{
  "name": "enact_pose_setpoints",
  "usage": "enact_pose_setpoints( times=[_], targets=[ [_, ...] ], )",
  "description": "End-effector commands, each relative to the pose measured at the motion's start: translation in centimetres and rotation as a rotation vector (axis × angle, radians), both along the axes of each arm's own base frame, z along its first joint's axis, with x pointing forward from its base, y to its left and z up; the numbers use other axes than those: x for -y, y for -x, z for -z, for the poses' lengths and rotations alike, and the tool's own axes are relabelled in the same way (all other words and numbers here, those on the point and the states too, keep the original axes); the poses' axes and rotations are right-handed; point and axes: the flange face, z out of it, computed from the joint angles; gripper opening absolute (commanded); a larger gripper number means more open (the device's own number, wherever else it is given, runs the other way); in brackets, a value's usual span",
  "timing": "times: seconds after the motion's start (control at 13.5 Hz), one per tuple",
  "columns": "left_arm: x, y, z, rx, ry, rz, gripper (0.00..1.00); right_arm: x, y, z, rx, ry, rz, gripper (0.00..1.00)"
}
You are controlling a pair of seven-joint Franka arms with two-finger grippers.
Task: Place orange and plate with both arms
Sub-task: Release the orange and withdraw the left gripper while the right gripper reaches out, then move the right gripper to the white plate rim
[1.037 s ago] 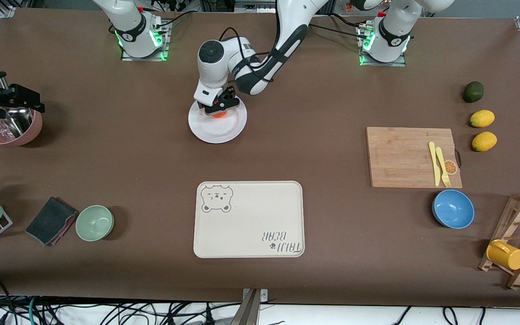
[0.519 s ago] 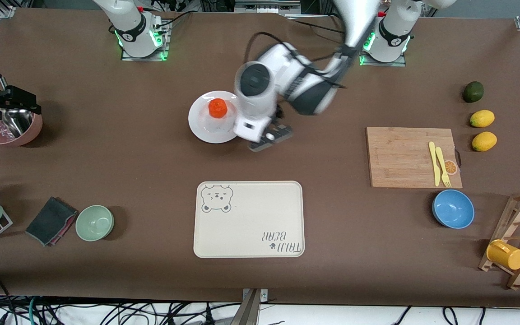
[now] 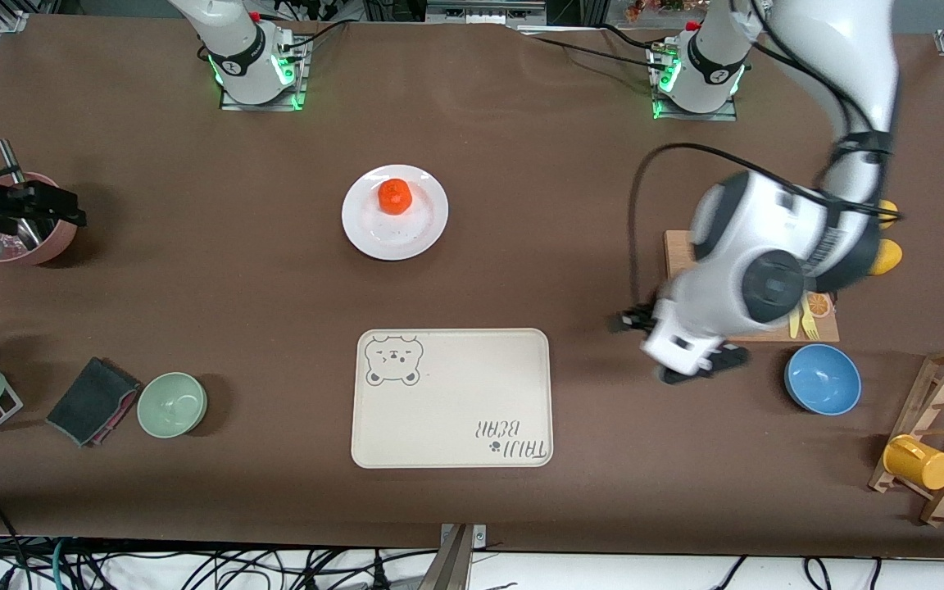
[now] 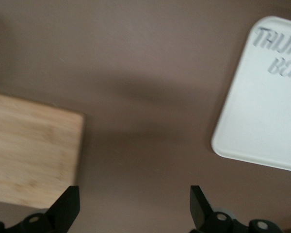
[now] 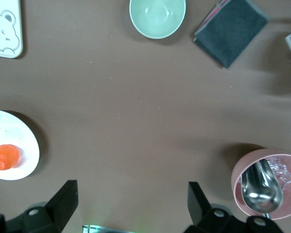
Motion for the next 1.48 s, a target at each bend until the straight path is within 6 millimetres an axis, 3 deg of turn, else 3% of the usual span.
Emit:
enact_pose_setpoints(
  times=[0.0, 0.15, 0.3, 0.37, 0.44, 0.52, 0.67, 0.74, 0.81, 0.89, 0.96, 1.11, 1.41],
  targets=[
    [-8.2, -0.8, -0.9, 0.015, 0.045, 0.115, 1.0, -0.1, -1.2, 2.8, -0.051, -0.007, -0.011, 1.0],
    [-14.1, -1.3, -1.2, 0.034, -0.032, 0.238, 1.0, 0.2, -1.2, 2.8, -0.055, 0.006, -0.008, 1.0],
    [-17.0, -1.3, -1.7, 0.042, -0.055, 0.267, 1.0, 1.6, -1.3, 3.9, -0.076, 0.006, -0.001, 1.0],
    [-17.7, -0.7, -3.9, 0.077, -0.065, 0.253, 1.0, 2.1, -1.3, 4.3, -0.086, -0.015, -0.009, 1.0],
    [-19.6, 0.0, -6.4, 0.138, -0.092, 0.219, 1.0, 1.4, -1.4, 5.4, -0.1, -0.029, -0.026, 1.0],
    [-20.6, 1.1, -7.7, 0.185, -0.117, 0.188, 1.0, -0.2, -1.4, 6.2, -0.108, -0.06, -0.033, 1.0],
    [-20.9, 4.2, -8.8, 0.238, -0.119, 0.18, 1.0, -3.2, -2.0, 8.1, -0.1, -0.133, -0.016, 1.0],
    [-20.8, 5.8, -9.5, 0.245, -0.113, 0.194, 1.0, -4.3, -1.7, 10.0, -0.088, -0.161, -0.003, 1.0],
    [-20.0, 7.2, -11.7, 0.27, -0.109, 0.196, 1.0, -5.6, -1.2, 11.7, -0.065, -0.201, 0.007, 1.0],
    [-18.7, 8.5, -14.2, 0.298, -0.108, 0.209, 1.0, -7.4, -0.4, 13.4, -0.055, -0.252, 0.013, 1.0],
    [-18.5, 9.3, -15.4, 0.302, -0.103, 0.219, 1.0, -8.4, 0.7, 15.4, -0.053, -0.29, 0.04, 1.0],
    [-18.3, 10.4, -15.4, 0.235, -0.095, 0.227, 1.0, -12.0, 2.9, 19.1, -0.019, -0.364, 0.077, 1.0],
    [-17.4, 12.2, -18.2, 0.19, -0.088, 0.229, 1.0, -17.1, 7.3, 25.6, 0.026, -0.447, 0.163, 1.0]
  ],
)
